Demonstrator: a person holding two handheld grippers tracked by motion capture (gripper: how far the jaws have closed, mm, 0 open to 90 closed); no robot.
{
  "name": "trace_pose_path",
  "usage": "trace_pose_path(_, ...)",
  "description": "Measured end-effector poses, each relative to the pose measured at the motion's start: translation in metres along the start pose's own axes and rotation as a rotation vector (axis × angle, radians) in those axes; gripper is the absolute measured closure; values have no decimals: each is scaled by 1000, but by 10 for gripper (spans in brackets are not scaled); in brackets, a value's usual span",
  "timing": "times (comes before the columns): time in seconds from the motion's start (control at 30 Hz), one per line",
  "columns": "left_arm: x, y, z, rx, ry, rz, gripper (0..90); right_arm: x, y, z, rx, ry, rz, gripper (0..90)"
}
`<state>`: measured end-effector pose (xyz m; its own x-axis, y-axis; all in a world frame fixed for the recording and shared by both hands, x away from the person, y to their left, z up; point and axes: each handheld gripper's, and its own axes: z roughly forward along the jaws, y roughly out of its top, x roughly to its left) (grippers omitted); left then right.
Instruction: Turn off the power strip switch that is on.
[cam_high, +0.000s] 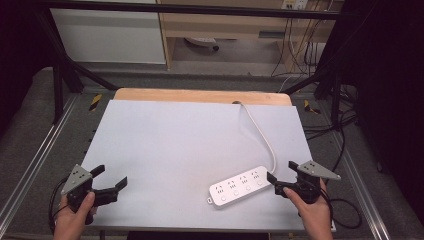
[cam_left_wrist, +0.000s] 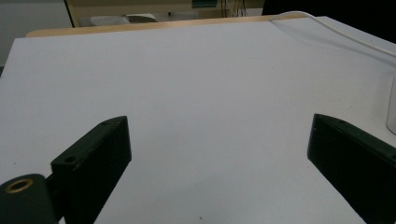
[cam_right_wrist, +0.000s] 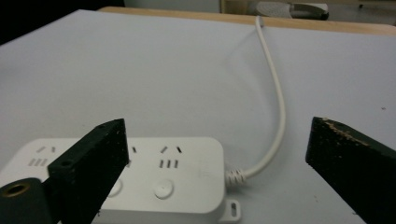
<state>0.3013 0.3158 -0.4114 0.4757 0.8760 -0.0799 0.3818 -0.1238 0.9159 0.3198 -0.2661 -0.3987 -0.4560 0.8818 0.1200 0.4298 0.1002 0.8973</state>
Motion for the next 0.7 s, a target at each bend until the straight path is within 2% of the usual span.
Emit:
trace_pose_path(0.17, -2, 0, -1, 0, -10, -6, 58, 5, 4, -2, -12, 28, -15, 136)
trace_pose_path(0.23, -4, 0, -1, -4, -14, -3, 52, 8, 9, -3, -9, 36, -22, 208)
trace_pose_path(0.27, -4, 1, -1, -4, -15, -2, 52, 8, 9, -3, -9, 36, -22, 208)
trace_pose_path(0.53, -10, 1, 1, -1, -16, 7, 52, 23, 20, 6, -15, 91, -71, 394)
trace_pose_path(0.57, -10, 1, 1, -1, -17, 7, 52, 23, 20, 6, -15, 91, -71, 394)
trace_pose_path(0.63, -11, 1, 1, 1, -16, 5, 52, 28, 21, 9, -25, 99, -81, 485)
trace_pose_path(0.7, -10, 1, 1, 0, -15, 4, 52, 31, 21, 9, -25, 105, -83, 534)
